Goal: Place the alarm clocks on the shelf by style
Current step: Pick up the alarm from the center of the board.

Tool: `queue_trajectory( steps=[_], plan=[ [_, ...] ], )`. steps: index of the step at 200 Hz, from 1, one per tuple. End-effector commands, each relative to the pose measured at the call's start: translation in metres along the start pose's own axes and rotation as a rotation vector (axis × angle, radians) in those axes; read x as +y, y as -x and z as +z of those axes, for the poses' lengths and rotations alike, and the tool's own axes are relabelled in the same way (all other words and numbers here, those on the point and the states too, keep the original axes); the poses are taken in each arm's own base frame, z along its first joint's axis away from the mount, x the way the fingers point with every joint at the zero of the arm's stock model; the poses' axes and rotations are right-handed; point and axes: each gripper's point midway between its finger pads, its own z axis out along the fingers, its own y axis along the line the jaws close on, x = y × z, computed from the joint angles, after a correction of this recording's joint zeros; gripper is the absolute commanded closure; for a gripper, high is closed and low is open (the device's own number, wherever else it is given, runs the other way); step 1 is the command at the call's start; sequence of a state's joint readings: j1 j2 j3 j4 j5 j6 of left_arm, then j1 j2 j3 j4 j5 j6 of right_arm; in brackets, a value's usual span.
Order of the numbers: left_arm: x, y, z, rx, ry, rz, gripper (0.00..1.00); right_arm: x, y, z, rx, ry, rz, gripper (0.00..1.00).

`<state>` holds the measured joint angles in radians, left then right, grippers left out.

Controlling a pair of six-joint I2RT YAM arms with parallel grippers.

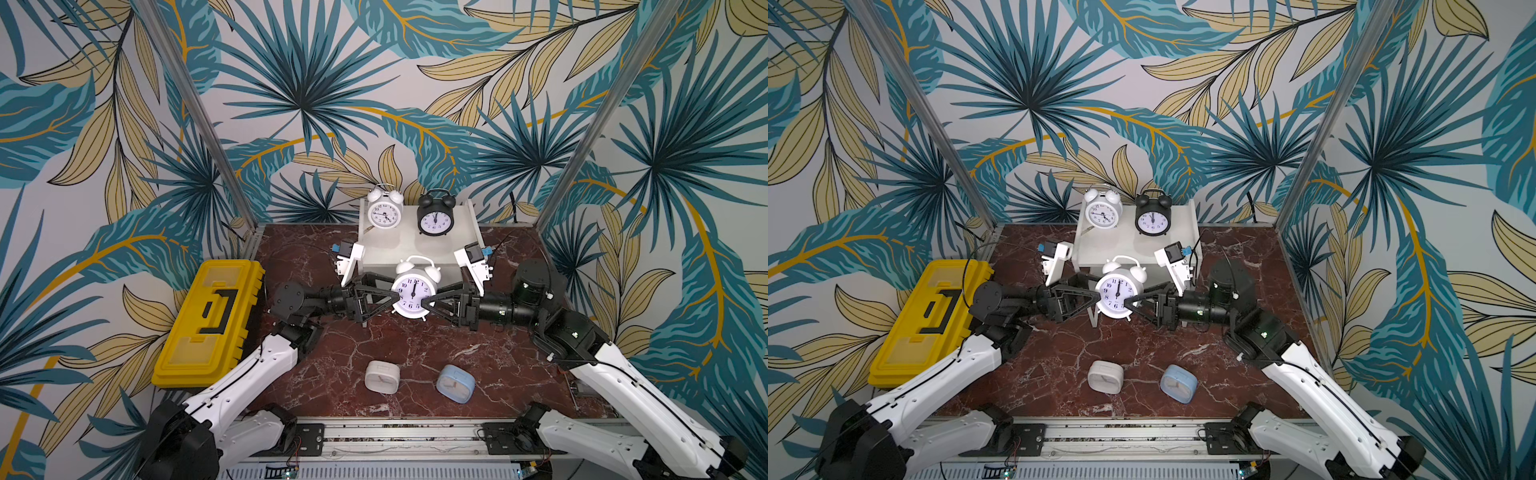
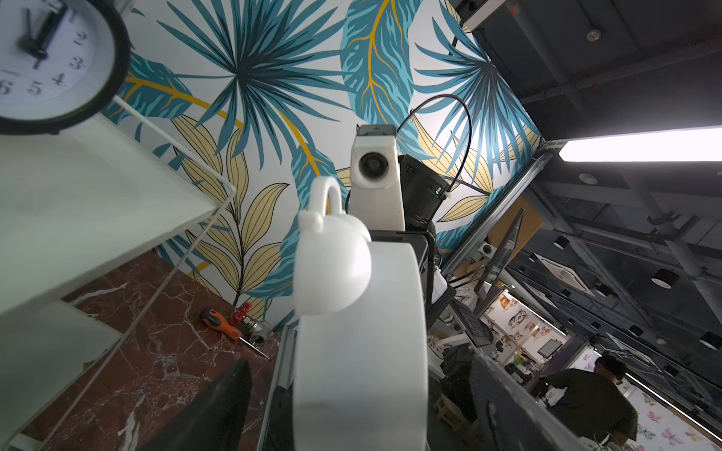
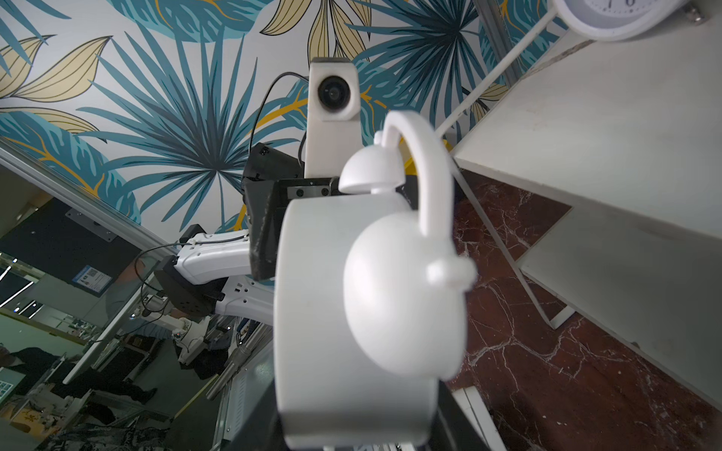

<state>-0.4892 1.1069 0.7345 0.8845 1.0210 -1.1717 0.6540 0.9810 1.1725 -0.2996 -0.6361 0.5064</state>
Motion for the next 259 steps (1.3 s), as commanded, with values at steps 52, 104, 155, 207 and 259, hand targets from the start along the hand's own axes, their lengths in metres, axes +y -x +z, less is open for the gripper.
queue_trajectory(
  steps=[52,104,155,207,259],
  plan=[
    [-0.016,-0.008,-0.005,0.076,-0.014,0.044,0.39,0.014,-0.006,0.002,0.114,0.054,-0.057,0.78],
    [-0.013,-0.010,-0.006,0.083,-0.001,0.046,0.40,0.009,-0.011,0.005,0.139,0.046,-0.044,0.78],
    [-0.017,-0.009,-0.006,0.083,-0.007,0.064,0.68,0.006,-0.010,0.003,0.129,0.024,-0.048,0.52],
    [-0.021,-0.004,-0.007,0.061,0.012,0.100,0.70,0.002,-0.013,-0.007,0.134,-0.044,-0.067,0.31],
    [-0.025,0.000,-0.007,0.039,0.011,0.119,0.72,-0.003,-0.005,0.003,0.102,-0.033,-0.046,0.37]
  ],
)
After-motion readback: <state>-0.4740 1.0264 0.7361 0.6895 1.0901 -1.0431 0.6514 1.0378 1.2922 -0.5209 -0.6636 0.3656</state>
